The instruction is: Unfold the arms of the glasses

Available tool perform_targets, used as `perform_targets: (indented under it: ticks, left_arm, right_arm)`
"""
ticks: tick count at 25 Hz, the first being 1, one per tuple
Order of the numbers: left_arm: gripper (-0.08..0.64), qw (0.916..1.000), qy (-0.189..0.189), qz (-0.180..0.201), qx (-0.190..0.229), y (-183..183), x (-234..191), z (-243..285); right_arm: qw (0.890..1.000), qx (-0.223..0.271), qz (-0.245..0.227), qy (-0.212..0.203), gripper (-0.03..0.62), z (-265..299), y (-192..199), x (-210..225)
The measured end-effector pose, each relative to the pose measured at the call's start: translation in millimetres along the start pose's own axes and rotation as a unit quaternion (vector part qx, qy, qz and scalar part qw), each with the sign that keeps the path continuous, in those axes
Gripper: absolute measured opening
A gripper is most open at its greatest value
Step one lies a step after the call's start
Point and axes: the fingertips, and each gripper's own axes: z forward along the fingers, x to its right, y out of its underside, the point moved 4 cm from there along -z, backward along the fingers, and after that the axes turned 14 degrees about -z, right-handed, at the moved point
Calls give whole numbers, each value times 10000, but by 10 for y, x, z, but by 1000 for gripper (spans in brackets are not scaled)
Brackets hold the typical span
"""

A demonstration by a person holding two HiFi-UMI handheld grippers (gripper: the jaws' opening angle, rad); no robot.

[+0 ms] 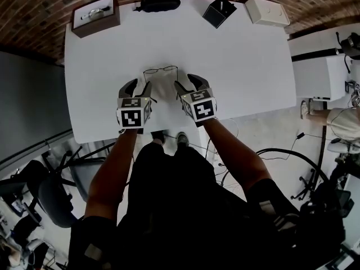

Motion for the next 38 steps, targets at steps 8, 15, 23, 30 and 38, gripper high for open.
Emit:
perform_targets:
  ticks: [8,15,23,30,38]
  left_arm:
    - [181,9962,164,-276,813,-87,128,-449]
    - [166,9811,250,-360,1885,-85,462,-1187]
    - [40,9743,421,-539,2147,129,983,-1760]
    - [11,9685,336,-722,2359,357,1266,-2139]
    - [11,9649,387,-417,2565,370,1404,-2566]
  right_arm:
    - [9984,562,-90,6,178,-409,-88,86]
    - [9908,1332,121,-214,54,-1088,-229,74]
    - [9763,2052,-321,-603,34,-1934,-385,-84]
    - [9703,2236,-552,-735,23,-2299,-216,-202]
    - [9676,2344,-682,-641,15,-2513,-209,-297]
